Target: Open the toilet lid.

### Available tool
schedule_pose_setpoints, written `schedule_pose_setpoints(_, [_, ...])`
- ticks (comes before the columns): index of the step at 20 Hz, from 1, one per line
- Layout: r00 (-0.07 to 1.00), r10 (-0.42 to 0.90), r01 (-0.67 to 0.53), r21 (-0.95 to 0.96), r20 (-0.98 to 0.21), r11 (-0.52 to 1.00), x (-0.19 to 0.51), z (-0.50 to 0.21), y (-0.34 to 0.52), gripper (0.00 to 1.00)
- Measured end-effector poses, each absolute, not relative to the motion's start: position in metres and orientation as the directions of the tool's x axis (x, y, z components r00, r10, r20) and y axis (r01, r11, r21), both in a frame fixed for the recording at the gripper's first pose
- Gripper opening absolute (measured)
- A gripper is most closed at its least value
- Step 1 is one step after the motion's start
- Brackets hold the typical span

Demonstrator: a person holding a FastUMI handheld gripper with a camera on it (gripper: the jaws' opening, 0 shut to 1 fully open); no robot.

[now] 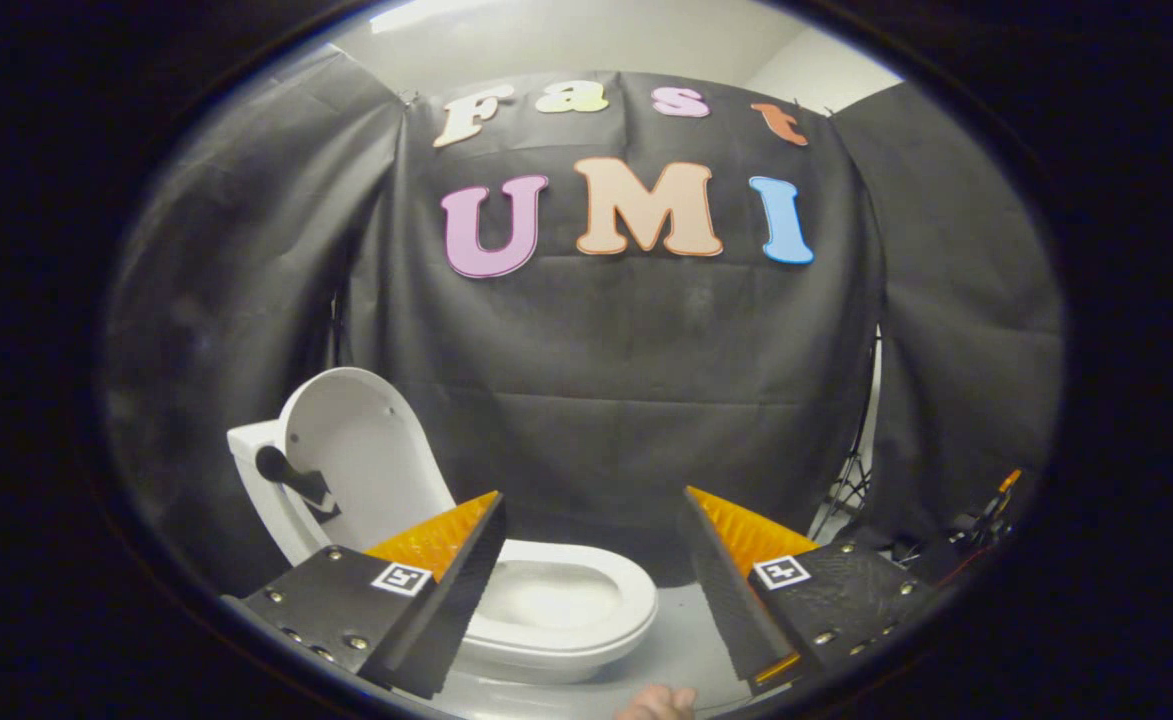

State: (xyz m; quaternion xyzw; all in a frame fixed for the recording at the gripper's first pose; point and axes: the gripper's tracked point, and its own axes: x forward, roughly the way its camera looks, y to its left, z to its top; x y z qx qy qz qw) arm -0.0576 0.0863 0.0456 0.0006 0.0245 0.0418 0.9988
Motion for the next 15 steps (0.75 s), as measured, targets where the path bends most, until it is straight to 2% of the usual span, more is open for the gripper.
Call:
schedule_pose_setpoints(7, [0.999, 0.020, -0.021, 0.050, 0.027, 0.999, -0.072, 0.060, 0.033, 1.00])
schedule_pose_setpoints(15, [1.000, 0.007, -0.007, 0.124, -0.001, 0.992, -0.064, 0.049, 0.031, 1.00])
